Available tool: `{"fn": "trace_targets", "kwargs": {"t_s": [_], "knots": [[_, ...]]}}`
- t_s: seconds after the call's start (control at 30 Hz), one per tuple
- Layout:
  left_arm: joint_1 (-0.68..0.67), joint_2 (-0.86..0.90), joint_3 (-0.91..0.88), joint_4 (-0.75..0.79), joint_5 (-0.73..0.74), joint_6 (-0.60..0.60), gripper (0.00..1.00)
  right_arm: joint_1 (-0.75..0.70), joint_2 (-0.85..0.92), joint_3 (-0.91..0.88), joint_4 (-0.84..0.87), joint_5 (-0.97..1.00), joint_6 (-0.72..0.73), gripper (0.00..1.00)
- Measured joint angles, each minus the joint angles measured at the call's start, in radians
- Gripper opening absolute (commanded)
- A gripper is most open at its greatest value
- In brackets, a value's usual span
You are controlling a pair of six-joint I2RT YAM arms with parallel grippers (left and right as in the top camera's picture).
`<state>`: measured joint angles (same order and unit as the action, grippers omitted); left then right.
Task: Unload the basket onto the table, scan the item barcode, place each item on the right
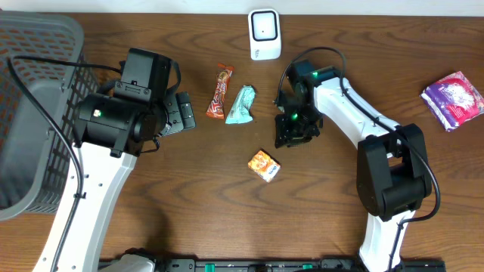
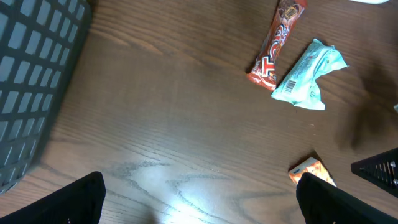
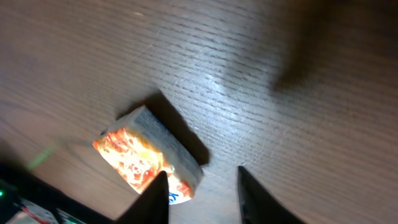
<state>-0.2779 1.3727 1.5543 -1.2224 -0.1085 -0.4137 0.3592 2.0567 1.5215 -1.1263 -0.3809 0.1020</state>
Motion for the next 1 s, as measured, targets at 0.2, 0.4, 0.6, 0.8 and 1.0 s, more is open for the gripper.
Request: {"fn": "trace_targets", "kwargs": {"t_s": [0.2, 0.4, 0.6, 0.8, 1.0], "knots": [[0.000, 0.000, 0.000, 0.000, 0.000, 0.000, 0.98, 0.028, 0.000, 0.000, 0.000, 0.006, -0.075, 0.61], [0.000, 0.000, 0.000, 0.000, 0.000, 0.000, 0.98, 0.096, 0.000, -0.008, 0.014, 0.010, -0.186, 0.66], [0.000, 0.000, 0.000, 0.000, 0.000, 0.000, 0.98, 0.125, 0.000, -0.039, 0.047, 0.019, -0.245, 0.56], [0.000, 0.000, 0.000, 0.000, 0.000, 0.000, 0.98, 0.124, 0.000, -0.085, 0.119, 0.035, -0.264, 0.47], [0.000, 0.000, 0.000, 0.000, 0.000, 0.000, 0.98, 0.124, -0.003, -0.151, 0.155, 0.026, -0.292, 0.44]]}}
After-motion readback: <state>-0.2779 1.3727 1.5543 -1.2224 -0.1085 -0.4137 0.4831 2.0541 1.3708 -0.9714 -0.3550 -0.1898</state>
